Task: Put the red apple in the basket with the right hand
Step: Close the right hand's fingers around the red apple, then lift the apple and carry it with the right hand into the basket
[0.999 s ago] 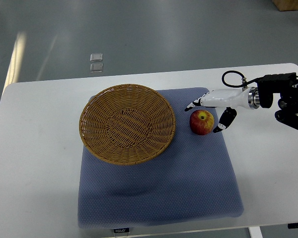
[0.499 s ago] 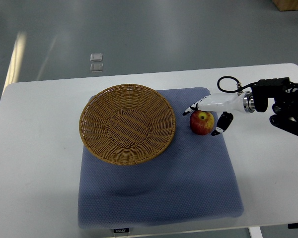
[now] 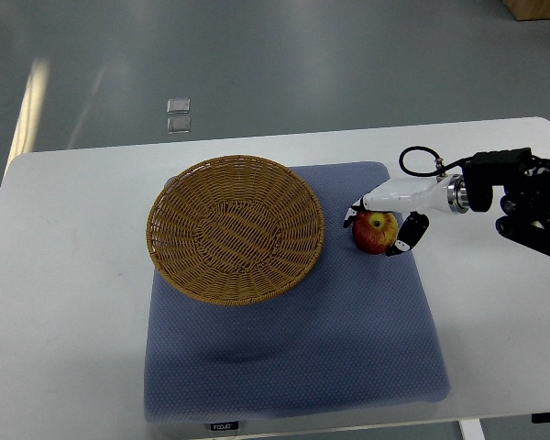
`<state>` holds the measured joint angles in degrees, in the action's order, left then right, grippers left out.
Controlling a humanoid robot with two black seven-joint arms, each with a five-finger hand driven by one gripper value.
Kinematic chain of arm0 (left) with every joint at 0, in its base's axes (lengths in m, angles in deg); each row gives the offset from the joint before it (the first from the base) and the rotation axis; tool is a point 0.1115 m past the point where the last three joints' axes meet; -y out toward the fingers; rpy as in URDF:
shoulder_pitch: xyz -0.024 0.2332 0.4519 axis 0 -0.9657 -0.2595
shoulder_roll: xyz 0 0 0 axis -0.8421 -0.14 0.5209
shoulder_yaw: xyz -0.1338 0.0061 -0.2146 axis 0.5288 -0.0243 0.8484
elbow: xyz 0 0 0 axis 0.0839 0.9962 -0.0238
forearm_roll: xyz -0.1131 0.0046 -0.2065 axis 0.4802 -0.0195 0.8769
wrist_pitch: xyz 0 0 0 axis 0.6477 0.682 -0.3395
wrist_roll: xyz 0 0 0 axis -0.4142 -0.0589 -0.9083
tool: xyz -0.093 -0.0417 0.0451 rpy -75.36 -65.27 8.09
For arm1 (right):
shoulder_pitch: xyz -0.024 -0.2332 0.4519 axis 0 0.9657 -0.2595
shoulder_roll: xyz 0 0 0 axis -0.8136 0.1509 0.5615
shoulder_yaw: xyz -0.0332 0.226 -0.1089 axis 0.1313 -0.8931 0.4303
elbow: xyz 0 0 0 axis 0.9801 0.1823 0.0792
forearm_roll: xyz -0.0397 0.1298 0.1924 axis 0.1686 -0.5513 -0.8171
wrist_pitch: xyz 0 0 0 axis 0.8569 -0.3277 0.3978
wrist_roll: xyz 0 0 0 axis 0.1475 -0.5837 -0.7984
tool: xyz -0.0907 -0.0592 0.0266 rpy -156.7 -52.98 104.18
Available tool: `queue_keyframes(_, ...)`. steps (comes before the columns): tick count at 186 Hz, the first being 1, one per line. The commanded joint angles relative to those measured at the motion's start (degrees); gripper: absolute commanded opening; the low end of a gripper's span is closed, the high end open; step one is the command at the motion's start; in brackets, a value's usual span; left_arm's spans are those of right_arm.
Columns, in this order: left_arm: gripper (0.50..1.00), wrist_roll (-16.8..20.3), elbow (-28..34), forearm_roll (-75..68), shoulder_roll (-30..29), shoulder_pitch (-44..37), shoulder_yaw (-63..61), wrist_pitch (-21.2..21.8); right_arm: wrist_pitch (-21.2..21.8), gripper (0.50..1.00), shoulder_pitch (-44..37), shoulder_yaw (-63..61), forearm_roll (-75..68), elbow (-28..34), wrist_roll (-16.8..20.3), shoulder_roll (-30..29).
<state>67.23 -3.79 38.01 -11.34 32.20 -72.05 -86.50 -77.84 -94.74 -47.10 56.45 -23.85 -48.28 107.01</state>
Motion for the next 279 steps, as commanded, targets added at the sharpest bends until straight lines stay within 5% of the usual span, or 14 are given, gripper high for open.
queue_keyframes(1,1.0,0.0,0.0,-0.03,0.0,0.0,0.0,0.0,0.06,0.752,-0.13,0.0,0.0,0.0,0.0,0.0)
queue_keyframes(142,1.0,0.0,0.0,-0.03,0.0,0.0,0.0,0.0,0.06,0.762,-11.47,-0.88,-0.79,-1.93,-0.09,-0.18)
queue_keyframes(222,1.0,0.0,0.0,-0.03,0.0,0.0,0.0,-0.08,-0.47,0.77,-13.4,-0.27,-0.44,-3.25,1.58,-15.03)
queue_keyframes(279,1.0,0.0,0.0,-0.03,0.0,0.0,0.0,0.0,-0.73,0.772,-11.65,-0.27,-0.53,-4.83,1.76,-19.16)
